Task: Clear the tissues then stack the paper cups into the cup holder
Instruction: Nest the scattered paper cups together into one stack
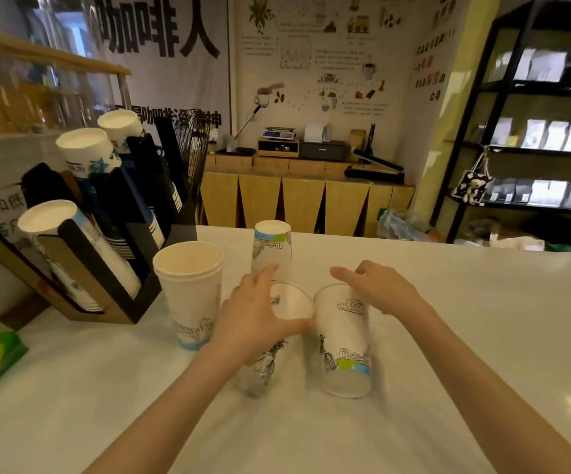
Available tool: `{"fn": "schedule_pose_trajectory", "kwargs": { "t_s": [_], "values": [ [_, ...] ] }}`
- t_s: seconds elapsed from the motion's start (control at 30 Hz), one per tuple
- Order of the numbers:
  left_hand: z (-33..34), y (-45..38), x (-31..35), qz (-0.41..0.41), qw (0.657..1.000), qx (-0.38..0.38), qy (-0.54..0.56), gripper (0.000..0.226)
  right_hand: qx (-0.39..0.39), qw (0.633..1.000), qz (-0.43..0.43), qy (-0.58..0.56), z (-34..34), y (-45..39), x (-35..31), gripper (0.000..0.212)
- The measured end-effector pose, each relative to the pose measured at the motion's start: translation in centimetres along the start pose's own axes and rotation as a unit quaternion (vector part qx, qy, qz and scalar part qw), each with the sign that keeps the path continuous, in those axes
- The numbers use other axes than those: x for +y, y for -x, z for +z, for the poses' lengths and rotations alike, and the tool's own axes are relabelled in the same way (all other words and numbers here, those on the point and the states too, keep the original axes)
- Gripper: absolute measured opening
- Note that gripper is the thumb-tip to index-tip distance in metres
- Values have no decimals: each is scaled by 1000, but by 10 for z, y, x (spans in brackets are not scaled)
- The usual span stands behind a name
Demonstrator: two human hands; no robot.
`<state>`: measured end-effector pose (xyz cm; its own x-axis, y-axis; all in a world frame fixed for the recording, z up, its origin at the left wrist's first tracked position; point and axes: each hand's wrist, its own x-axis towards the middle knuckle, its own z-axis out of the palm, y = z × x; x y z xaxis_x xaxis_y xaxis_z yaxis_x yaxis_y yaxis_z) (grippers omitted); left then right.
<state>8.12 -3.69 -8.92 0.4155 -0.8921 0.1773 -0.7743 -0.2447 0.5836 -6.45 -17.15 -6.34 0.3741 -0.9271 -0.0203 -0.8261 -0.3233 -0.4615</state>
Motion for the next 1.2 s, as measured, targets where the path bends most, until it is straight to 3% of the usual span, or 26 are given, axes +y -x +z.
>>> {"fn": "schedule_pose_trajectory", "kwargs": {
  "t_s": [0.13,0.27,0.47,0.6,0.73,0.9,0.97,1.07,1.2],
  "values": [
    [9,-3,-5,-56,995,-64,-57,103,-63,997,47,-21,8,0,0,89],
    [8,-2,-4,-75,993,-82,-26,97,-118,985,62,-108,10,-4,1,77],
    [-20,-3,8,-53,993,-72,81,95,-129,978,43,-156,4,-16,8,74],
    [-58,-3,23,15,978,-24,208,98,-138,978,23,-157,2,-15,8,69],
    [-103,-4,27,85,935,112,327,115,-146,973,-10,-176,-3,-12,2,61],
    [-130,-9,5,109,897,257,342,121,-128,961,-95,-225,-15,-5,-21,56],
    [-131,-10,-8,102,891,274,347,117,-121,953,-128,-248,-20,-2,-35,50],
    [-123,-12,-29,79,912,272,297,98,-107,941,-173,-272,-29,2,-58,42],
    [-105,-12,-54,43,940,215,261,84,-55,913,-234,-331,-45,8,-90,27]
  ]
}}
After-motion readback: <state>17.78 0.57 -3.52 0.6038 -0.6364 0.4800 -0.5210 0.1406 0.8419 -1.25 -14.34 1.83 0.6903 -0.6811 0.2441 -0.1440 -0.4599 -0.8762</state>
